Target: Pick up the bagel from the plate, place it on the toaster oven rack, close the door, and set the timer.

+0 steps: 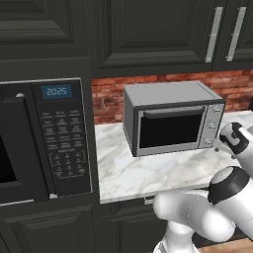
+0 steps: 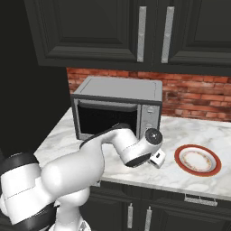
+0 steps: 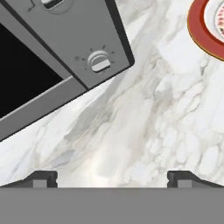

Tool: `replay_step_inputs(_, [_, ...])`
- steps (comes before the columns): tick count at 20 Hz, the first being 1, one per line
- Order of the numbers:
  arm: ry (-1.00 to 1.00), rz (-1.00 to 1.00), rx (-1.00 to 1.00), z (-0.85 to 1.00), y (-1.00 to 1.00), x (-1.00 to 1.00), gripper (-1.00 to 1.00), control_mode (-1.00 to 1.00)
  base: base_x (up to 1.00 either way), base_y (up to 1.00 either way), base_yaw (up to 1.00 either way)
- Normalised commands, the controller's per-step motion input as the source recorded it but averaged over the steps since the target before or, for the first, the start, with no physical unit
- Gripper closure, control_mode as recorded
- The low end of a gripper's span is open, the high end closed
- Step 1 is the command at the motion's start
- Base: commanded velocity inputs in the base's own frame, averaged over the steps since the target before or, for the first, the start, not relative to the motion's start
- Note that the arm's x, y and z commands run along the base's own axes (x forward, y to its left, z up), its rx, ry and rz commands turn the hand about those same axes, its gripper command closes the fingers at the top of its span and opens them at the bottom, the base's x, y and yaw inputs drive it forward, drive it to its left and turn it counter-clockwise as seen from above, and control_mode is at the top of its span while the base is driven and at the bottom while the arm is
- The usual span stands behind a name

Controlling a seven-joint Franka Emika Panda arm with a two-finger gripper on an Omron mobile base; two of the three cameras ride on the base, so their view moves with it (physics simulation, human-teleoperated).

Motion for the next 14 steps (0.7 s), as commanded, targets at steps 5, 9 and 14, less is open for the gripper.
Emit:
replay_step_inputs(5, [-0.08, -0.01, -0.01, 0.00, 0.00, 0.31, -1.00, -1.00, 0.00, 0.00, 0.00])
replay_step_inputs(9, [0.01, -0.07, -0.05, 0.00, 0.00, 0.43, -1.00, -1.00, 0.00, 0.00, 0.00])
replay_step_inputs(14, [0.07, -0.10, -0.07, -0.04, -0.02, 0.34, -1.00, -1.00, 0.00, 0.00, 0.00])
